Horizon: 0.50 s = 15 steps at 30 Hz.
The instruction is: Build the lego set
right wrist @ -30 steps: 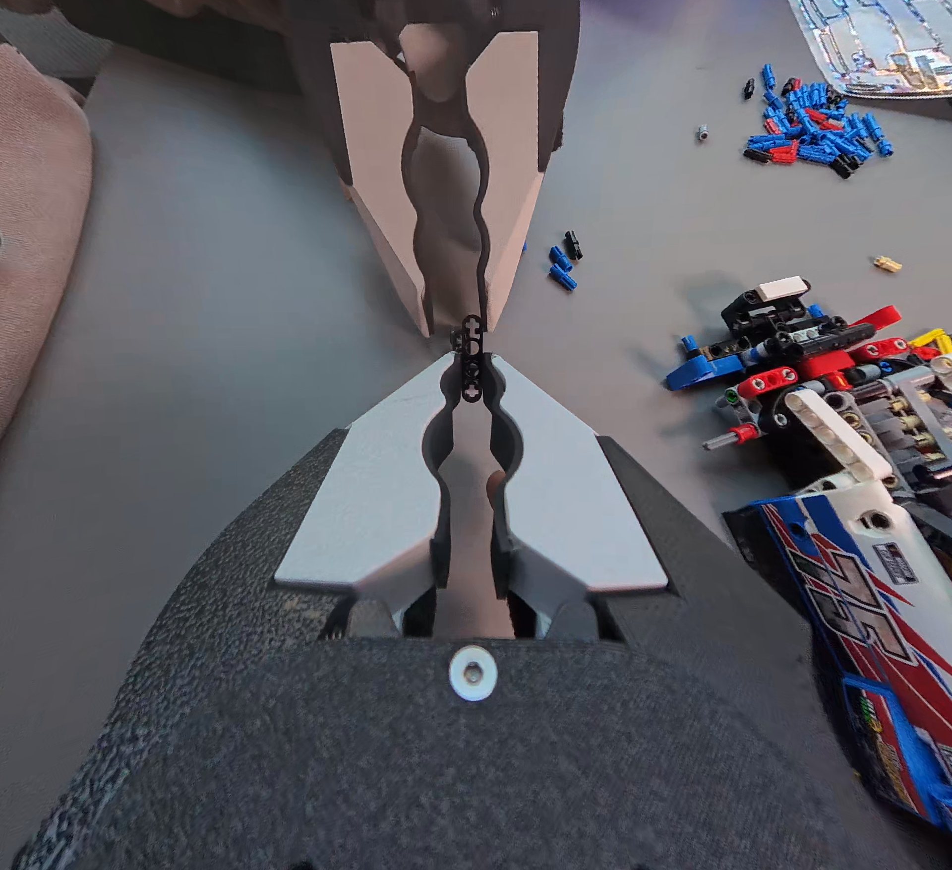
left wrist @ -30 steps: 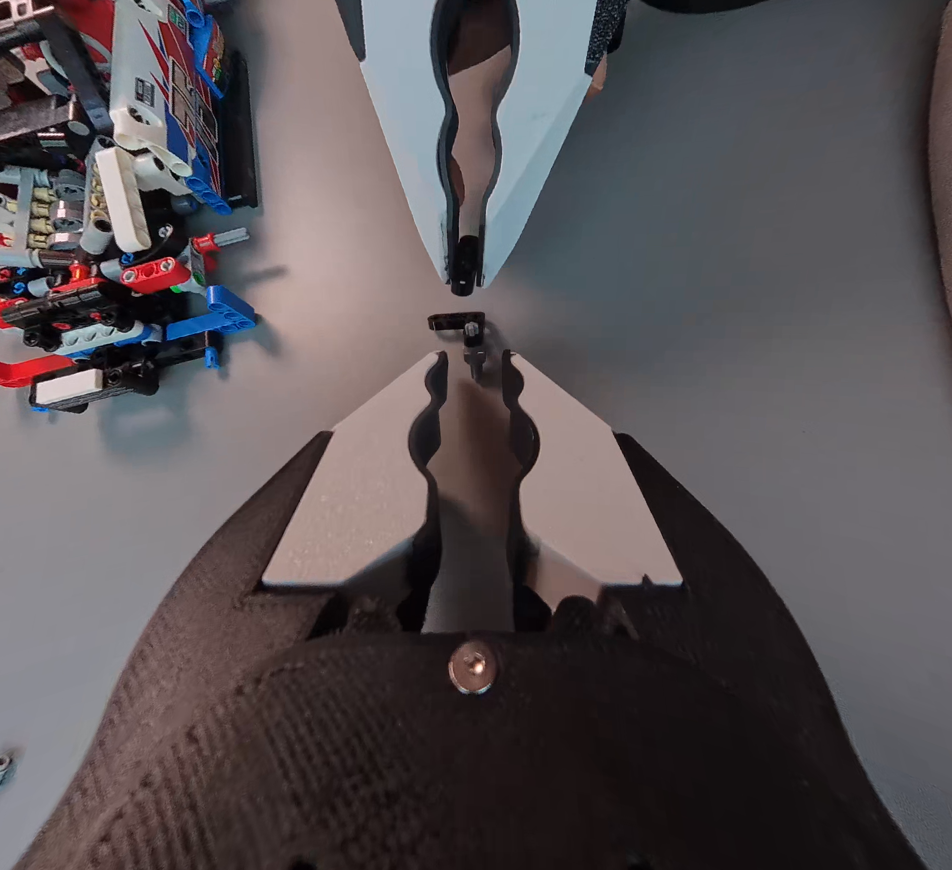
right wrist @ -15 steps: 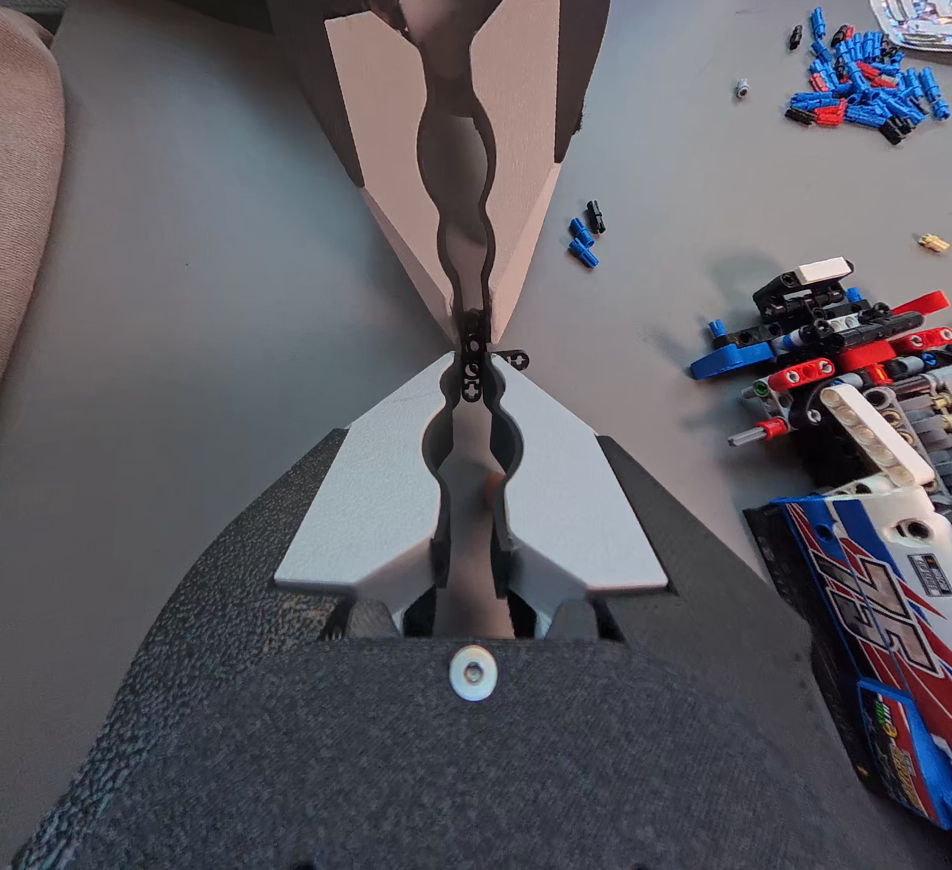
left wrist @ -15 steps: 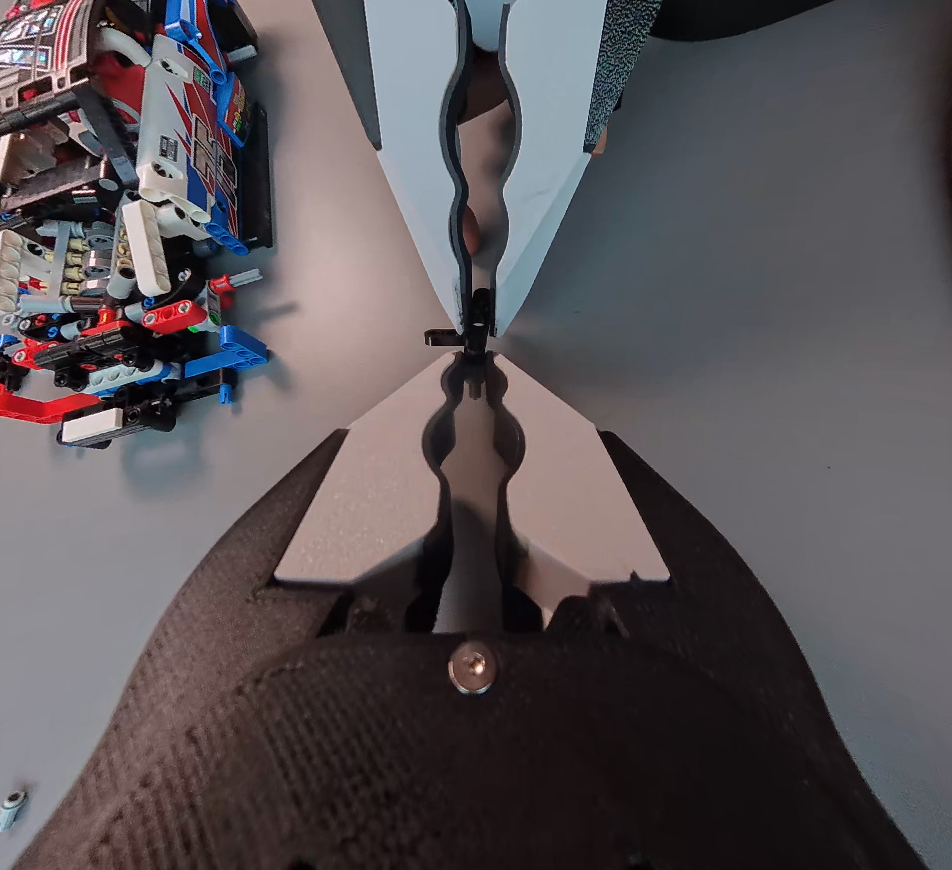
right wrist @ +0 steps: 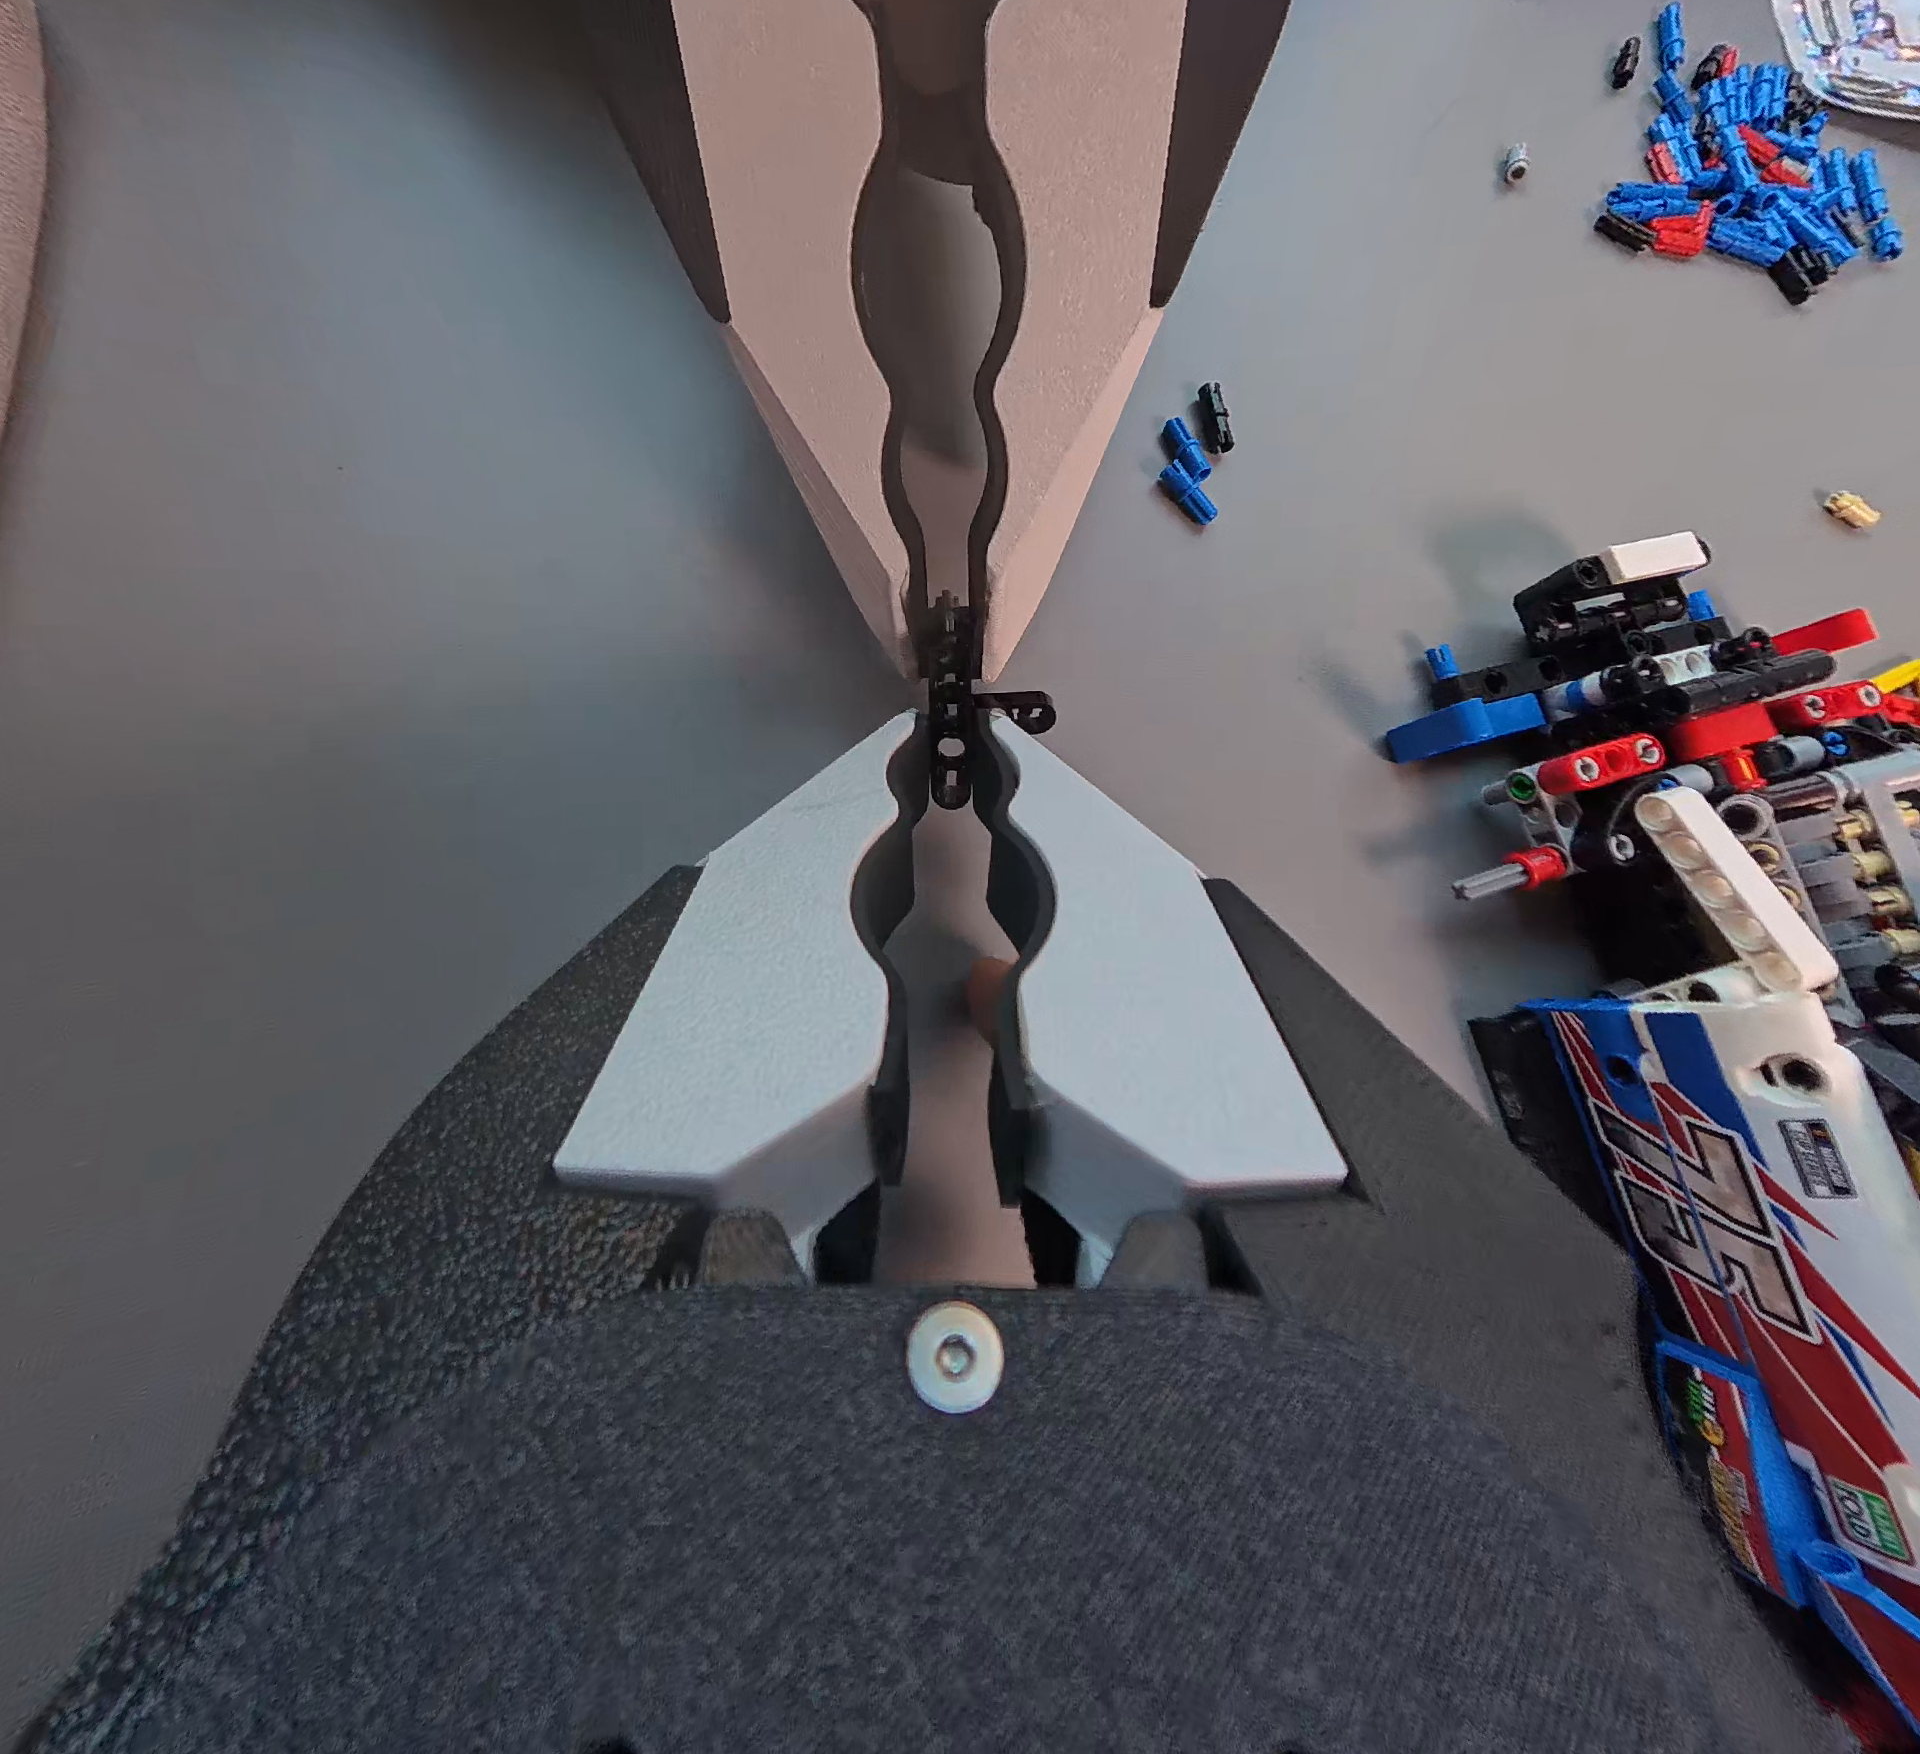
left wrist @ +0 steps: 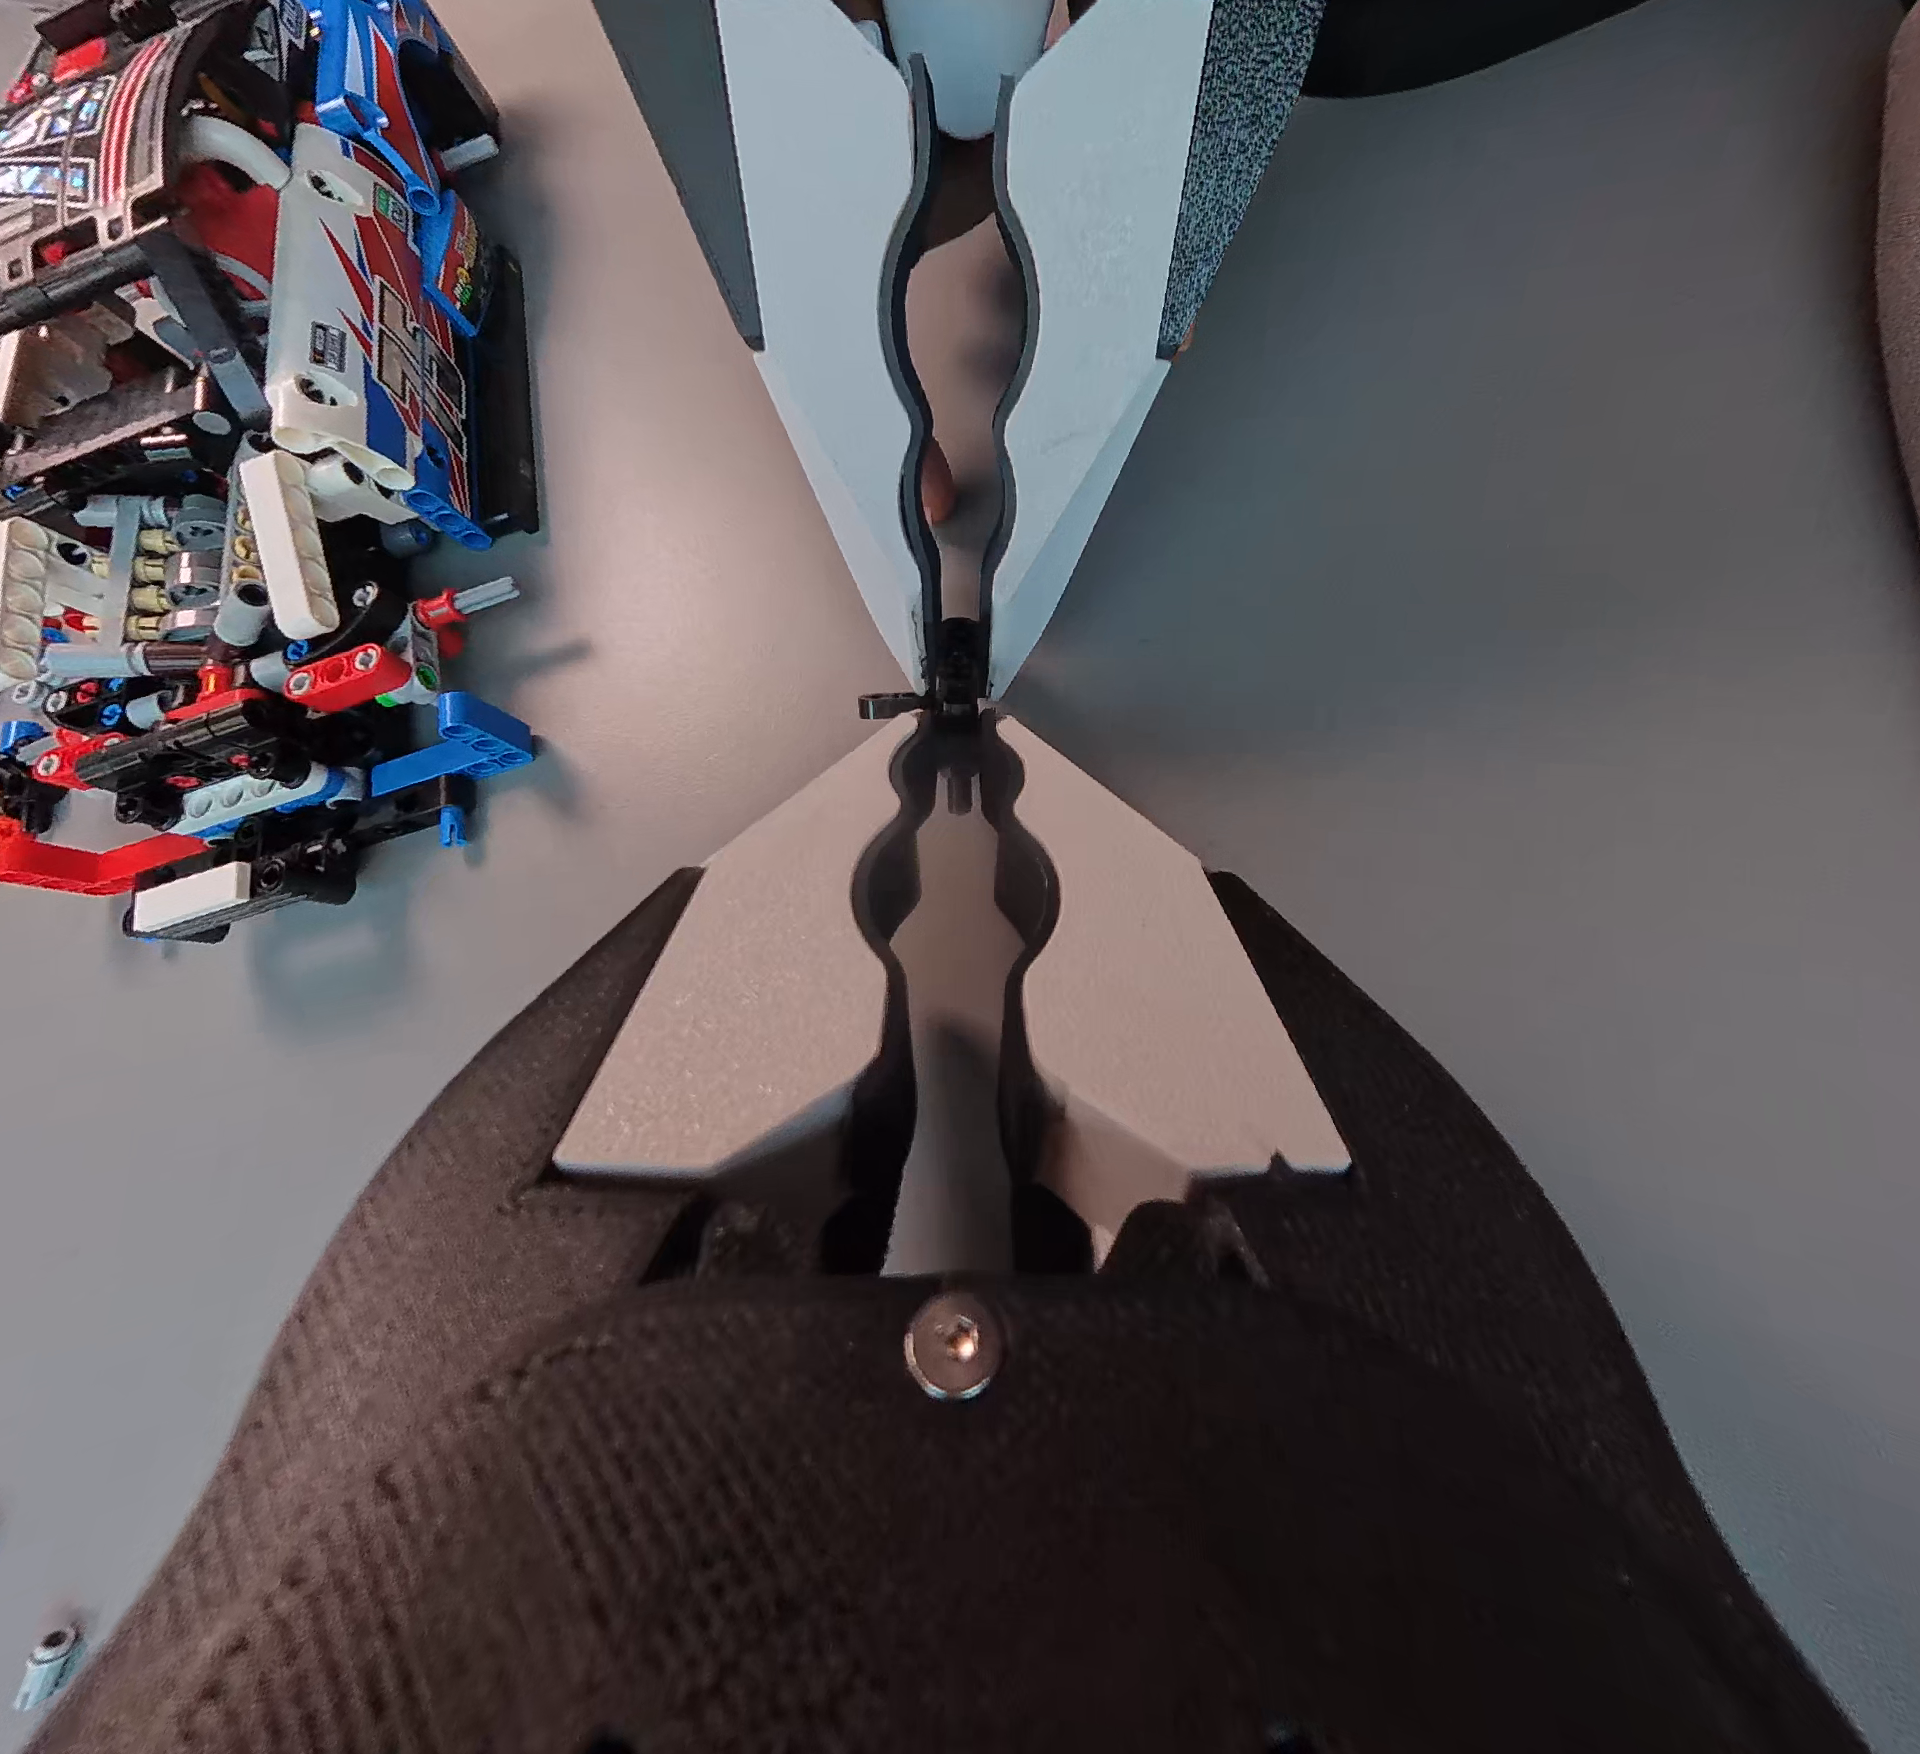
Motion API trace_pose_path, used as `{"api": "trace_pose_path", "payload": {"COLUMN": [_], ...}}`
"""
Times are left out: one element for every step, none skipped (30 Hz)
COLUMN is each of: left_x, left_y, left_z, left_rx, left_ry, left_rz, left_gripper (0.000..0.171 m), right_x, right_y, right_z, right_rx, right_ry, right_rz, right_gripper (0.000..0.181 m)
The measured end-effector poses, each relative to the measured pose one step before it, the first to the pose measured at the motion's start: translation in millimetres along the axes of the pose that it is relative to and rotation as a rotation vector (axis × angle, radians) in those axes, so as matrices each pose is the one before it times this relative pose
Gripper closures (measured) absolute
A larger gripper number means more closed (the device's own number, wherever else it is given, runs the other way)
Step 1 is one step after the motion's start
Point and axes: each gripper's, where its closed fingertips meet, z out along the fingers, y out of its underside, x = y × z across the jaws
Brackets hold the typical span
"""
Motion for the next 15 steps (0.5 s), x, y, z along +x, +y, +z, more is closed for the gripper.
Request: {"api": "trace_pose_path", "payload": {"left_x": [0.47,0.29,-0.17,0.21,0.42,-0.27,-0.09,-0.07,-0.02,-0.11,-0.09,-0.05,0.02,-0.07,-0.15], "left_y": [-0.51,-0.68,-0.48,-0.27,0.11,-0.43,-0.47,-0.28,-0.37,-0.58,-0.57,-0.64,-0.44,-0.20,-0.07], "left_z": [0.26,0.06,0.09,0.38,0.68,0.01,-0.02,0.07,0.06,0.04,0.14,0.07,0.03,-0.04,-0.02], "left_rx": [0.00022,0.00091,-0.00087,-0.00317,-0.00513,0.00007,0.00154,0.00063,-0.00042,0.00188,0.00481,0.00570,0.00562,0.00405,0.00300], "left_ry": [-0.0014,-0.0012,-0.0030,-0.0008,-0.0017,-0.0061,-0.0034,-0.0018,-0.0028,-0.0038,-0.0025,-0.0024,-0.0015,0.0031,0.0073], "left_rz": [0.0053,0.0014,0.0005,0.0002,0.0047,0.0052,-0.0012,-0.0009,0.0051,0.0055,-0.0008,0.0007,0.0000,-0.0040,-0.0099], "left_gripper": [0.166,0.166,0.166,0.166,0.166,0.166,0.166,0.166,0.167,0.167,0.167,0.167,0.167,0.166,0.166], "right_x": [-0.12,-0.54,0.05,0.12,-0.30,-0.04,0.01,0.11,0.00,0.04,0.03,0.03,0.01,-0.03,0.07], "right_y": [0.60,0.45,0.24,0.32,0.53,0.50,0.08,-0.01,0.02,-0.08,-0.07,0.01,-0.13,-0.07,-0.14], "right_z": [0.28,0.10,0.11,0.42,0.53,0.46,-0.07,-0.11,-0.10,-0.12,-0.11,-0.09,-0.13,-0.10,-0.09], "right_rx": [-0.0080,-0.0063,-0.0035,-0.0034,-0.0071,-0.0068,-0.0040,-0.0010,0.0003,0.0003,-0.0002,0.0005,0.0019,0.0023,0.0011], "right_ry": [0.0022,-0.0013,0.0032,0.0023,0.0000,0.0022,0.0001,-0.0018,-0.0028,-0.0012,-0.0009,-0.0002,0.0009,0.0008,-0.0009], "right_rz": [-0.0071,-0.0034,-0.0028,-0.0003,-0.0025,-0.0045,0.0015,0.0067,0.0051,0.0026,0.0023,0.0034,0.0020,0.0012,0.0037], "right_gripper": [0.176,0.176,0.176,0.176,0.176,0.176,0.176,0.176,0.176,0.176,0.176,0.176,0.177,0.176,0.176]}}
